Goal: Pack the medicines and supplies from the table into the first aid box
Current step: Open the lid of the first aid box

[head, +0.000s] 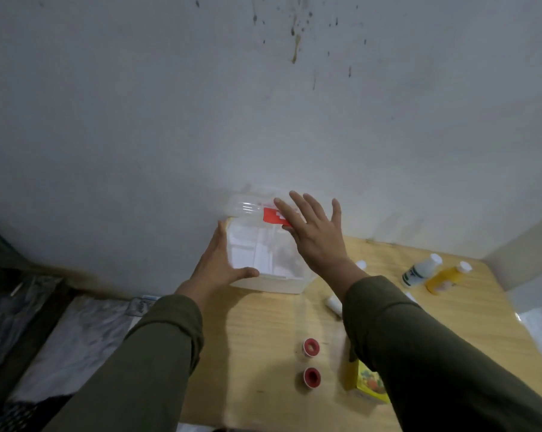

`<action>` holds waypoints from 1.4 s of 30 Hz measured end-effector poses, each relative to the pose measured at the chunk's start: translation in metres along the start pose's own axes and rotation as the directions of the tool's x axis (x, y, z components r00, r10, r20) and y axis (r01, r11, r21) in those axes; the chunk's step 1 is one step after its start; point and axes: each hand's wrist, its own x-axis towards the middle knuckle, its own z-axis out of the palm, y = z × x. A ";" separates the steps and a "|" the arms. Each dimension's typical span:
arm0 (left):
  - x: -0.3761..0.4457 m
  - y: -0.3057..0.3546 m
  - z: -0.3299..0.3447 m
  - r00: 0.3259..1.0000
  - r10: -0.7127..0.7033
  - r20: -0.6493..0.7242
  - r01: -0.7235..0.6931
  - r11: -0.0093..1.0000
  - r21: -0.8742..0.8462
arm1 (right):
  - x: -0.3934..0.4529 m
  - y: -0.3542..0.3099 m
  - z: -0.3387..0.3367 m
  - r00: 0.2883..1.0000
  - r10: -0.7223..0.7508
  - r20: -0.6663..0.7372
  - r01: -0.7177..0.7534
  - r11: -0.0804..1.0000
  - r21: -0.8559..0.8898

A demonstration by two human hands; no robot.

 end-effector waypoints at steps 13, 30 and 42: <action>0.018 -0.015 0.004 0.981 -0.103 0.166 0.085 0.990 0.115 | 0.073 0.017 0.011 0.980 0.163 0.116 -0.159 0.986 -0.043; 0.022 -0.016 0.004 0.969 -0.109 0.222 0.075 0.985 0.156 | 0.085 0.012 0.027 0.956 0.263 0.131 -0.263 0.965 -0.025; 0.021 0.012 0.001 0.997 0.025 0.073 -0.050 0.928 0.368 | 0.044 0.048 -0.014 0.960 0.274 0.049 -0.275 0.961 0.015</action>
